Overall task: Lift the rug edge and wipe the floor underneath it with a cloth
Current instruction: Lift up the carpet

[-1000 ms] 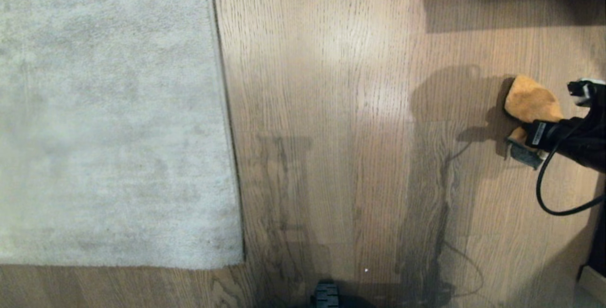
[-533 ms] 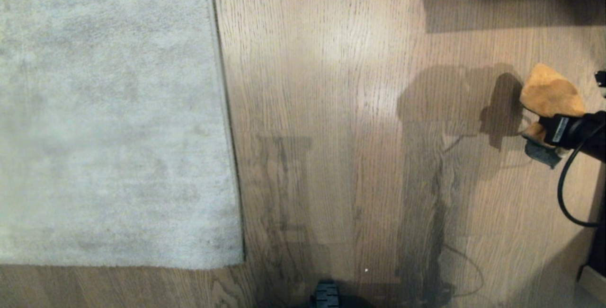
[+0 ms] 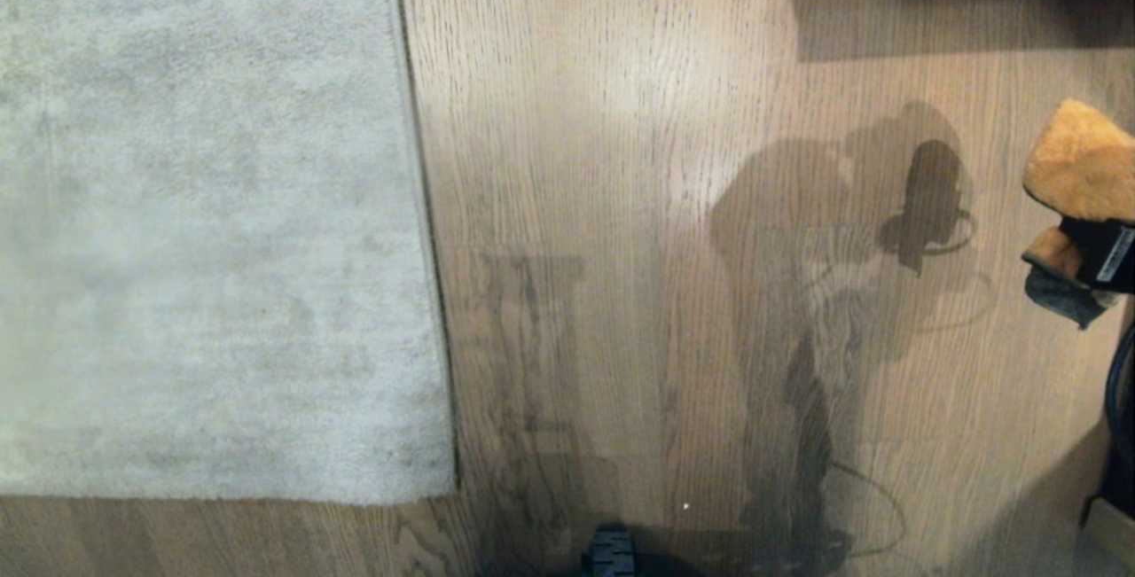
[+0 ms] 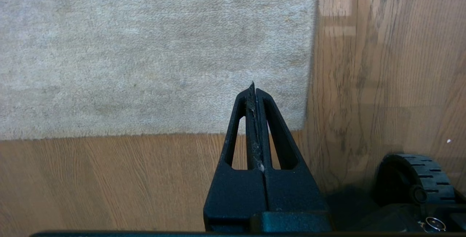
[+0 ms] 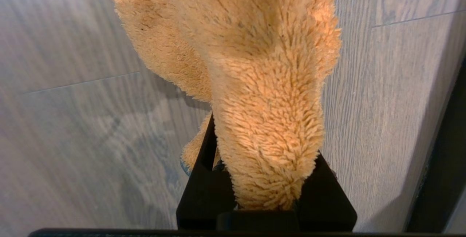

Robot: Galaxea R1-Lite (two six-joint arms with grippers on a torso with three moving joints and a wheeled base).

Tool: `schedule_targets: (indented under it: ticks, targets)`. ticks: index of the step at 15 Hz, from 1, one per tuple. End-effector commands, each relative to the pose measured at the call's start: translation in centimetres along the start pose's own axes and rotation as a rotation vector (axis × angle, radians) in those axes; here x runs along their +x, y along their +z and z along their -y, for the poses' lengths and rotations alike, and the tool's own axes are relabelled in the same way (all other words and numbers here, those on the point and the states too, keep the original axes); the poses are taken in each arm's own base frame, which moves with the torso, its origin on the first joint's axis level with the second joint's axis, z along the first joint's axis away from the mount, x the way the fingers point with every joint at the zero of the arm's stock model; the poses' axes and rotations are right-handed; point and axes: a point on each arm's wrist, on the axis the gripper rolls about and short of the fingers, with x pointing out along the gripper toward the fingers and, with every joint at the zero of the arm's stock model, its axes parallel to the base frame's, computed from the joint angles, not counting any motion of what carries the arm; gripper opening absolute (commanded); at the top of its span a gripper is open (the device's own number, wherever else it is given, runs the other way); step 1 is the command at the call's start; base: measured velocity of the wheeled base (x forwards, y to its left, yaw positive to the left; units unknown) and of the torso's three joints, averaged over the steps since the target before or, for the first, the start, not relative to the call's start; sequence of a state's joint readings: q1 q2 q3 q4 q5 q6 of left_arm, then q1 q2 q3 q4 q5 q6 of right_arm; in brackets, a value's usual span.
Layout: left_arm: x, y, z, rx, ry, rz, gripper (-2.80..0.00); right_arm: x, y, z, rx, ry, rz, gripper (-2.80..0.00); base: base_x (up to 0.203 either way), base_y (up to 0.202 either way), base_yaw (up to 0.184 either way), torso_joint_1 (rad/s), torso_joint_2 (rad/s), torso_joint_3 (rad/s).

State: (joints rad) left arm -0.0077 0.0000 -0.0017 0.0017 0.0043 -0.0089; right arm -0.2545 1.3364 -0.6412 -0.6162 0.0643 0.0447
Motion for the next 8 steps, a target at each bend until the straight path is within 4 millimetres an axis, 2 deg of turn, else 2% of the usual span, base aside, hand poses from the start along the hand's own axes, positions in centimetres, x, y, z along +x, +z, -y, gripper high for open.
schedule_targets:
  ticks: [1, 8]
  targets:
    - [0.0, 0.0, 0.0, 0.0, 0.0, 0.0, -2.8, -2.8, 0.4, -0.2, -0.003, 0.016, 0.054, -2.8, 0.0, 0.0, 0.0, 0.0, 0.0, 0.0]
    - [0.0, 0.0, 0.0, 0.0, 0.0, 0.0, -2.8, -8.3, -1.3, -0.7, -0.007, 0.059, 0.074, -2.8, 0.0, 0.0, 0.0, 0.0, 0.0, 0.0]
